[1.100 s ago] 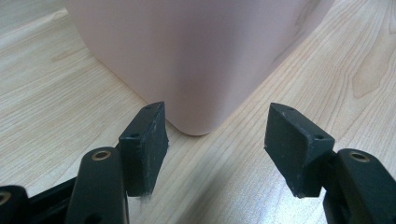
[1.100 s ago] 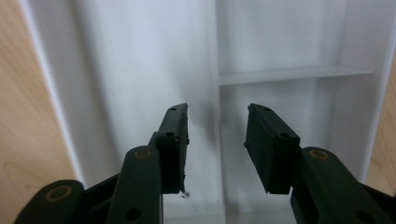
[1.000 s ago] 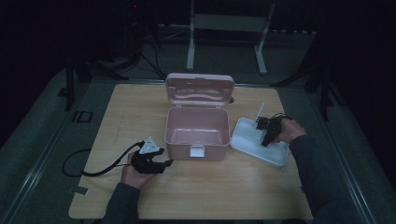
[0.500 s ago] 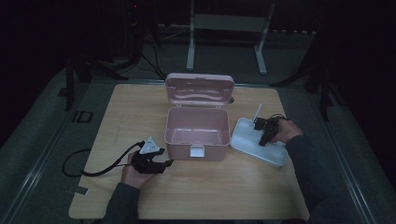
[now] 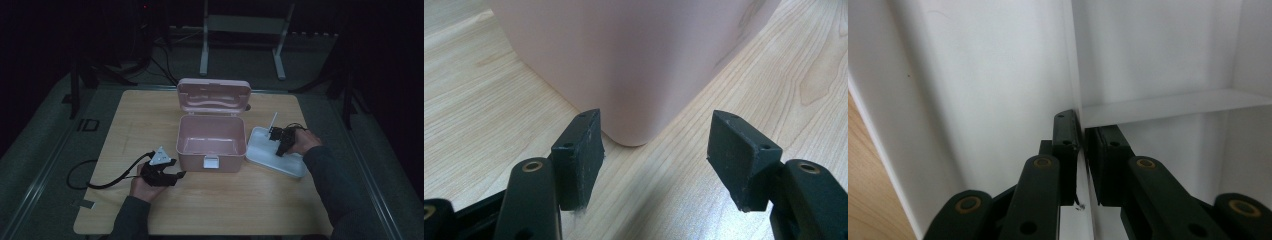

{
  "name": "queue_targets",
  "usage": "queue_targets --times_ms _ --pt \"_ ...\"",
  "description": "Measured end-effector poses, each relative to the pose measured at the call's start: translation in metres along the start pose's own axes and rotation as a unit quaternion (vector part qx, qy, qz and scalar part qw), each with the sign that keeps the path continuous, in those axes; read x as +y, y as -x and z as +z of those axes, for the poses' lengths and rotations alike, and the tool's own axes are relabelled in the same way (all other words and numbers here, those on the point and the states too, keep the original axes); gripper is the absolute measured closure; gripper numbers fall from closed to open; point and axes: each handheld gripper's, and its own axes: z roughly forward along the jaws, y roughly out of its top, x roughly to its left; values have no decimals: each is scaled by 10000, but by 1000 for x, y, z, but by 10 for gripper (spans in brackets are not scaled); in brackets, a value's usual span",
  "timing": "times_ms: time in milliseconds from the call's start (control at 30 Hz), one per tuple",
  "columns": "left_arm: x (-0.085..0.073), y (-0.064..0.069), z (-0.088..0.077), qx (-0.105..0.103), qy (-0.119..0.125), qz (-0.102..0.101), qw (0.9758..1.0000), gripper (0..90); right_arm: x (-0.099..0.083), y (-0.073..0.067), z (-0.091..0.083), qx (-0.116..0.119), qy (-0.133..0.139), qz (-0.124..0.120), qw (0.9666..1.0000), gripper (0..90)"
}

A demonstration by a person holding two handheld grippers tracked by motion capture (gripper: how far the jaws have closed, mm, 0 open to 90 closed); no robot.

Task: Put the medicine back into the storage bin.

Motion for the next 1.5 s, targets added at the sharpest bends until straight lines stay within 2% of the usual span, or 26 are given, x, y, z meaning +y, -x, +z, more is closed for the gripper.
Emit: queue_targets --times_ms 100,233,333,467,567,833,1067,1267,1500 --pt "0 1 1 -6 -5 -14 10000 386 0 -3 0 -106 -2 -84 9999 831" --pt "0 0 0 13 -3 -2 10000 386 0 -2 0 -67 1 -137 9999 859" --pt "0 0 2 13 -15 -9 10000 386 -1 -6 0 -234 15 -496 9985 877" --pt "0 0 2 13 -12 -13 10000 386 0 -5 0 -89 -49 -612 9981 891" --pt "0 -1 0 22 6 -7 10000 386 0 -3 0 16 -87 -636 9979 895" --pt "0 -1 0 20 9 -8 10000 386 -2 -3 -1 95 -95 -743 9971 899" --pt "0 -1 0 22 -1 2 10000 386 -5 -3 -3 137 -26 -724 9973 899" --pt "0 0 0 18 8 -4 10000 386 -8 -2 -7 354 -17 -658 9972 899" --pt "0 -1 0 19 0 3 10000 386 -10 -3 -14 403 59 -720 9966 899"
